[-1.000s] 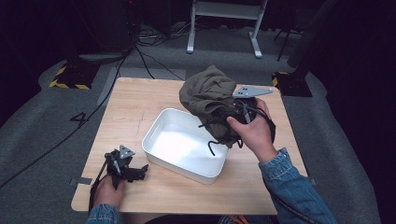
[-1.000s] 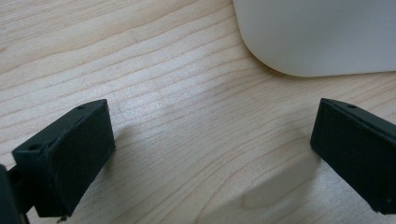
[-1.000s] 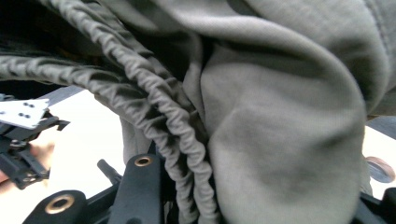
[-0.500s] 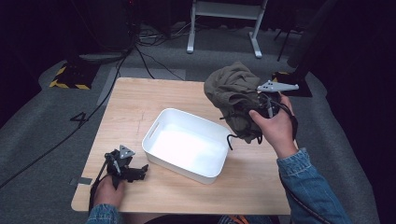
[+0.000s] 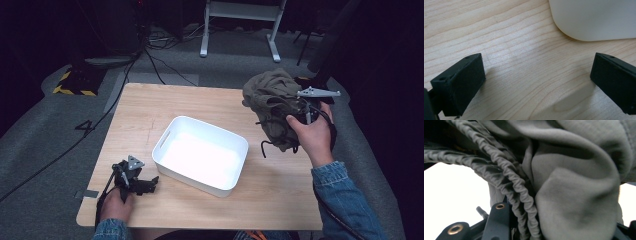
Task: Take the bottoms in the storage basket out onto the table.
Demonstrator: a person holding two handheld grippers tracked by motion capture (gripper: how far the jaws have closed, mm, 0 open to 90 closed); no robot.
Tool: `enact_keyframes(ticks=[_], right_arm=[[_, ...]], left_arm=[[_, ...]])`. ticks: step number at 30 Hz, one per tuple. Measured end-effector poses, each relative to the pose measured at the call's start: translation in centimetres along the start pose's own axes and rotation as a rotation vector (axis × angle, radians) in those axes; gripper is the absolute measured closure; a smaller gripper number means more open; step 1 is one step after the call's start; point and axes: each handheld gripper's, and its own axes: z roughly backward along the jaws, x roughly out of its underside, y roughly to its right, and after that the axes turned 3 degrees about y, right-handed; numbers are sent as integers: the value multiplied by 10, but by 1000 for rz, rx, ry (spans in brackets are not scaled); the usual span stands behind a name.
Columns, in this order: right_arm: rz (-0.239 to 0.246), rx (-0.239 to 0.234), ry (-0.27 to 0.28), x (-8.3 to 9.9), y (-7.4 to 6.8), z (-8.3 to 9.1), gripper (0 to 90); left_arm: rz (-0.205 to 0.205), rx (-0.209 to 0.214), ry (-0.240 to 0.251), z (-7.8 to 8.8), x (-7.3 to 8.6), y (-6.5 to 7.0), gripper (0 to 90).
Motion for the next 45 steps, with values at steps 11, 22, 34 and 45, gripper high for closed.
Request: enact_keyframes(ticks=[11,22,34,45], right_arm=[[-70,56,-64,22,29,-18,601],[-116,85,-145,57,46,-41,599],[-156,88,-255,110,53,-68,595],[-127,105,-310,136,51,-87,567]], left_arm=[[0,0,0,0,0,0,0],[0,0,-1,0,0,0,0],[0,0,0,0,0,0,0],[0,0,0,0,0,0,0]])
